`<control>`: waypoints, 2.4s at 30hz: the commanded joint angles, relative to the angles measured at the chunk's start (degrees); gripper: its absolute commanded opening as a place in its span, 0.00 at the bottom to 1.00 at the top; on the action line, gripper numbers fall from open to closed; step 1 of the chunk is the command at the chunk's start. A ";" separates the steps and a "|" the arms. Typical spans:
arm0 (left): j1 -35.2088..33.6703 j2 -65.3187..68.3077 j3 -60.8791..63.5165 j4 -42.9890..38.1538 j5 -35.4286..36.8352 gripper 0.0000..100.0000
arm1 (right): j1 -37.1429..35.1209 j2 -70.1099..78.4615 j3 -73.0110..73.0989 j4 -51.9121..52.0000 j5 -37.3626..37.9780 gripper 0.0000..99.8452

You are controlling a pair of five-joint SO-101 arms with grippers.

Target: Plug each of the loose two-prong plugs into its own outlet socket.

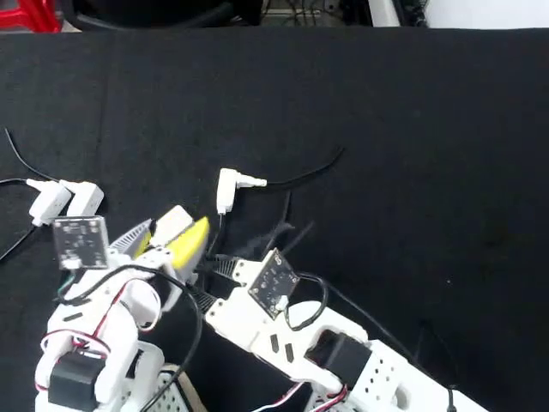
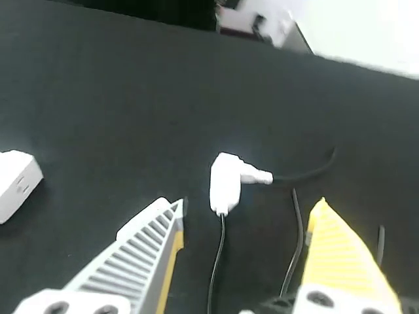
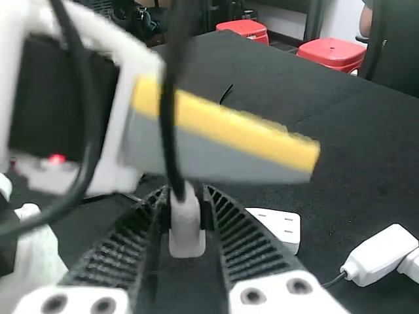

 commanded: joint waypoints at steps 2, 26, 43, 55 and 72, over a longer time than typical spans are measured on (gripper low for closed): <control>1.80 0.09 -2.07 0.35 -3.34 0.30 | 2.29 -0.31 -0.13 -0.44 -0.18 0.01; -40.92 0.09 14.37 -7.12 -17.76 0.30 | 9.85 35.82 -11.38 -20.84 -5.45 0.01; -41.71 0.09 21.05 -7.47 -19.69 0.30 | 12.92 86.46 -33.36 -37.36 -2.20 0.01; -41.80 0.18 23.43 -11.25 -19.69 0.30 | 13.45 90.77 -36.18 -36.92 2.02 0.01; -41.71 0.18 23.52 -11.08 -19.69 0.30 | 14.77 91.38 -42.33 -28.84 6.59 0.01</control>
